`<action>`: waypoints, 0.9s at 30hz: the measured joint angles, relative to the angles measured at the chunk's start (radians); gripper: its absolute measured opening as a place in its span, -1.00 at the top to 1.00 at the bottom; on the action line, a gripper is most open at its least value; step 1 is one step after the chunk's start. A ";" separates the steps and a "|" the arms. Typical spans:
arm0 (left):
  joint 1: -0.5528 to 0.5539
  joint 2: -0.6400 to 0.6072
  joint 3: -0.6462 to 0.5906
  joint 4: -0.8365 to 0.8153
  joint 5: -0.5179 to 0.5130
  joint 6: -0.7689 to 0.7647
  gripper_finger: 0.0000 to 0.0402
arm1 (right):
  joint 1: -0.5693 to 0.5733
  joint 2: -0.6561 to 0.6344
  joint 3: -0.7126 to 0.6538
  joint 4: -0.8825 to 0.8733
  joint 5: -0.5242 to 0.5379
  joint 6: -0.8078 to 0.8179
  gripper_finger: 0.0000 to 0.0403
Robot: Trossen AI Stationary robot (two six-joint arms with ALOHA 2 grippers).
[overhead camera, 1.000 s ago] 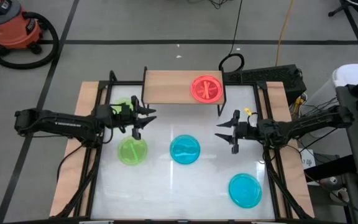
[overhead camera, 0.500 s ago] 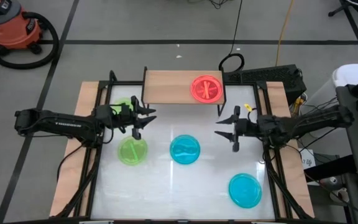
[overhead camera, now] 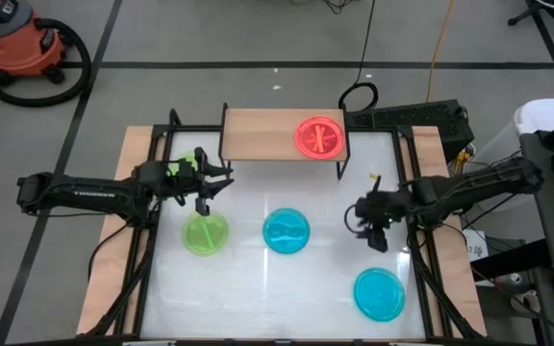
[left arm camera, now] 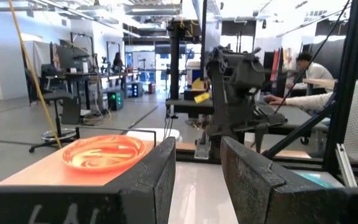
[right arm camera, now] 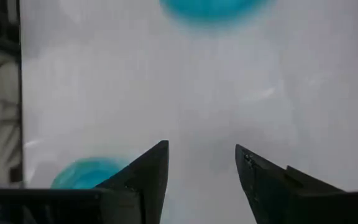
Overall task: Place and stack plates onto a shelf
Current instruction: Put the bottom blue plate on the shelf
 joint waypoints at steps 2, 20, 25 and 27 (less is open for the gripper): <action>0.000 -0.003 0.000 -0.022 0.000 -0.003 0.34 | 0.025 0.002 -0.039 0.018 -0.051 0.048 0.17; -0.018 -0.280 0.000 -0.338 -0.010 0.044 0.34 | 0.294 0.087 -0.331 0.502 -0.071 0.309 0.17; -0.018 -0.271 0.000 -0.358 -0.021 0.026 0.34 | 0.338 0.172 -0.332 0.545 -0.049 0.322 0.17; -0.020 -0.268 0.000 -0.359 -0.021 0.021 0.34 | 0.355 0.207 -0.332 0.552 -0.048 0.333 0.17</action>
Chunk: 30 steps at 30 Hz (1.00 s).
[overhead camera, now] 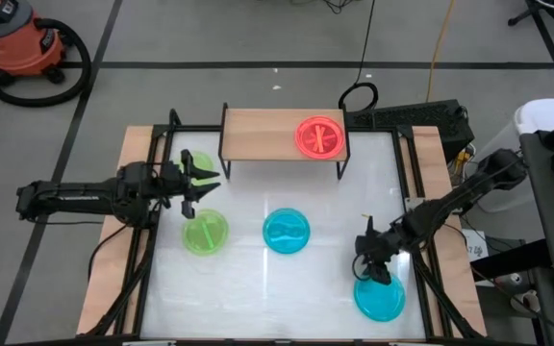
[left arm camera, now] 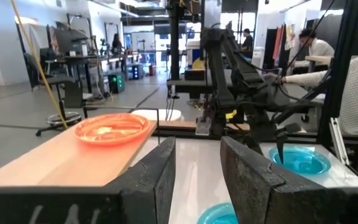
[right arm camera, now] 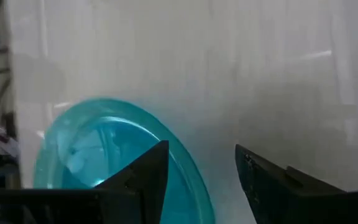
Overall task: Place and stack plates onto a shelf
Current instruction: Put the bottom blue plate on the shelf
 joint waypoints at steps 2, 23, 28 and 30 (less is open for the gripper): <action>0.000 0.002 0.000 0.000 0.000 -0.001 0.34 | 0.014 0.029 0.001 0.009 0.000 0.008 0.17; 0.000 0.005 0.000 0.000 -0.003 -0.033 0.34 | 0.038 0.057 0.001 0.007 -0.032 -0.023 0.97; 0.000 0.012 0.000 0.002 -0.003 -0.055 0.34 | 0.013 0.021 0.044 -0.006 -0.027 -0.068 0.98; -0.001 0.021 0.000 0.004 -0.003 -0.059 0.34 | -0.007 -0.001 0.070 0.002 -0.024 -0.113 0.99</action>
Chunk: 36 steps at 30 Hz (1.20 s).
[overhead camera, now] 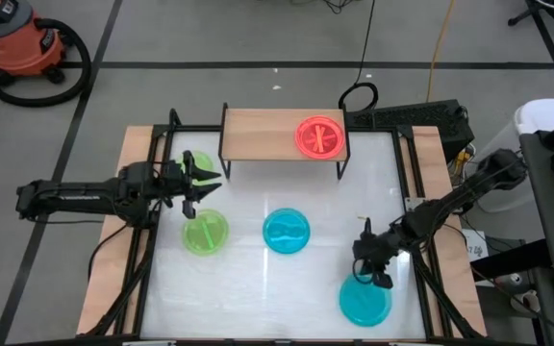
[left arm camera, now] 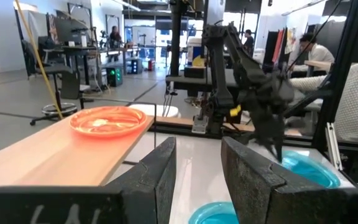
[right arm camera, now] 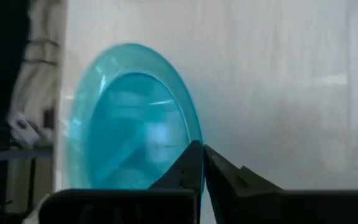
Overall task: Place and stack plates onto a shelf
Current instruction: Put the bottom blue plate on the shelf
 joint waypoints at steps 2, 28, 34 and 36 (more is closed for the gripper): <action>0.000 0.018 0.000 0.006 0.000 -0.003 0.34 | -0.029 -0.020 0.025 -0.002 0.031 -0.052 0.99; -0.058 0.207 -0.001 0.296 0.010 0.050 0.34 | -1.086 0.215 0.367 0.917 0.129 -0.387 1.00; -0.058 0.207 -0.001 0.298 0.007 0.081 0.34 | -1.110 0.461 0.601 0.781 0.011 -0.380 1.00; -0.057 0.207 -0.001 0.299 0.007 0.081 0.34 | -1.111 0.525 0.663 0.726 0.010 -0.387 1.00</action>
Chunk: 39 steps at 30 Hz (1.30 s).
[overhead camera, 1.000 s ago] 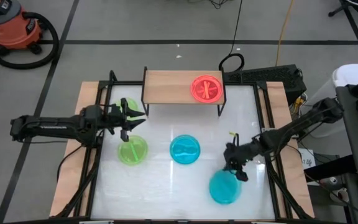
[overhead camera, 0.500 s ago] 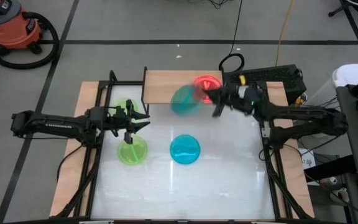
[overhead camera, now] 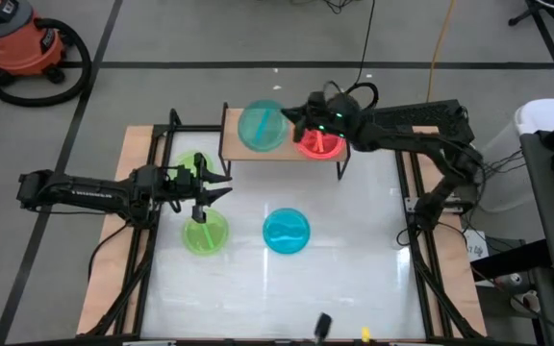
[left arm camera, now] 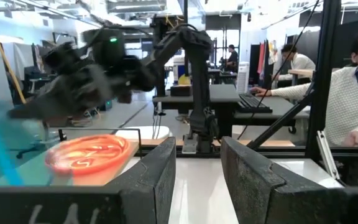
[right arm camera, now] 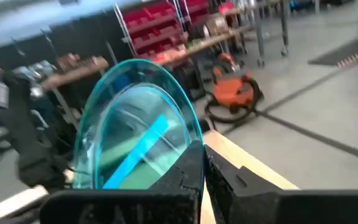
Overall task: Place and stack plates onto a shelf
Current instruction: Put the bottom blue plate on the shelf
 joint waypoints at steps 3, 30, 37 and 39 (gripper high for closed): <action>0.000 0.000 0.000 -0.002 0.000 0.000 0.34 | -0.002 0.068 0.048 -0.011 0.012 -0.007 1.00; 0.000 0.000 0.000 0.000 -0.001 -0.004 0.34 | -0.034 0.141 0.060 -0.011 0.016 -0.015 0.84; 0.000 0.000 0.000 -0.008 -0.001 -0.008 0.34 | -0.034 0.134 0.060 -0.012 0.010 -0.033 0.76; 0.000 0.000 0.000 -0.009 -0.001 -0.016 0.34 | -0.033 0.118 0.060 -0.012 -0.033 -0.051 0.74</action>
